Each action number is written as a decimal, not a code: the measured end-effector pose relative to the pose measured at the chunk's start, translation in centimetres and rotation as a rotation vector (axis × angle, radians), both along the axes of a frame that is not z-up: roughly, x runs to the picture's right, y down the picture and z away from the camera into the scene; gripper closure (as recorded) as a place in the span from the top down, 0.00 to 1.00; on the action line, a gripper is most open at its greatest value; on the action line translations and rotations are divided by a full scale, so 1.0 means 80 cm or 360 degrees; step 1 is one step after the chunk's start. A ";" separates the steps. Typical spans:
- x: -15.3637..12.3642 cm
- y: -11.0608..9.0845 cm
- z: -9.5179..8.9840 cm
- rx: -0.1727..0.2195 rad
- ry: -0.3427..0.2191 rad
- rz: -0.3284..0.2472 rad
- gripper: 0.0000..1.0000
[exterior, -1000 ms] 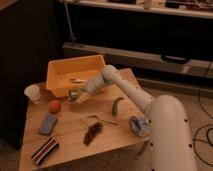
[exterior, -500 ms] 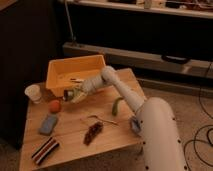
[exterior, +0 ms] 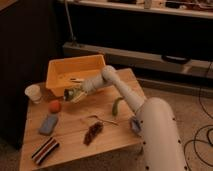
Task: Stack cups on top of each other
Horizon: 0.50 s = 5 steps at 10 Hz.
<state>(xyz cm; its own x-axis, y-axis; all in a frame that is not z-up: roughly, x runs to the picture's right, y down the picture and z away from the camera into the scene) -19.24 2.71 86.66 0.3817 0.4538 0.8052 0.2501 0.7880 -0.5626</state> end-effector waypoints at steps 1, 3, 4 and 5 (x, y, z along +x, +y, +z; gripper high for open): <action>0.001 0.002 -0.004 -0.0001 -0.0004 -0.0021 0.00; 0.005 0.013 -0.016 -0.0021 -0.0018 -0.0072 0.02; 0.008 0.017 -0.020 -0.0035 -0.0026 -0.0078 0.09; 0.009 0.020 -0.024 -0.0049 -0.0032 -0.0082 0.18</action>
